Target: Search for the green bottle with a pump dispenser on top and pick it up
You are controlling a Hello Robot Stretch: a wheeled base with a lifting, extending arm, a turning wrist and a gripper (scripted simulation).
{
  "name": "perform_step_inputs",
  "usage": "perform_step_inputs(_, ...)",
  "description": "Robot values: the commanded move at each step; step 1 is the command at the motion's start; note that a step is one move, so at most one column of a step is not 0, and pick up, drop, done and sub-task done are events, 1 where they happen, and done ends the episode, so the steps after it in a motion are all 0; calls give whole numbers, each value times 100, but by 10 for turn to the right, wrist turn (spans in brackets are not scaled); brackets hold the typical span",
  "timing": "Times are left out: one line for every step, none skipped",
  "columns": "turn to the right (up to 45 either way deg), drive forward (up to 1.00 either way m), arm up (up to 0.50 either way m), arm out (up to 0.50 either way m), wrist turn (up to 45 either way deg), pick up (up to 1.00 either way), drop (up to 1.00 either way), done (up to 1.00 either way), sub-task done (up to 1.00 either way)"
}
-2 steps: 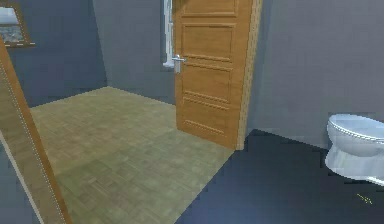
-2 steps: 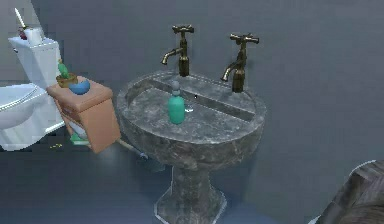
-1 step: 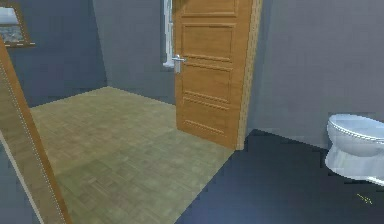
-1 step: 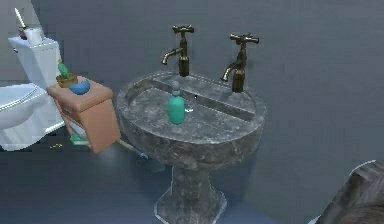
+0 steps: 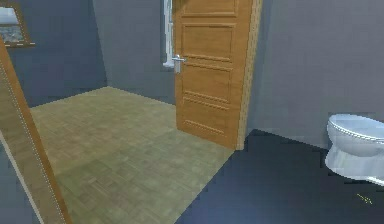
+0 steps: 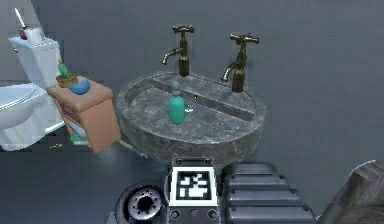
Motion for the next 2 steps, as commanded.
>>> perform_step_inputs(0, 0, 0, 42, 0, 0, 0, 0, 0)
perform_step_inputs(0, 0, 0, 0, 450, 0, 0, 0, 0)
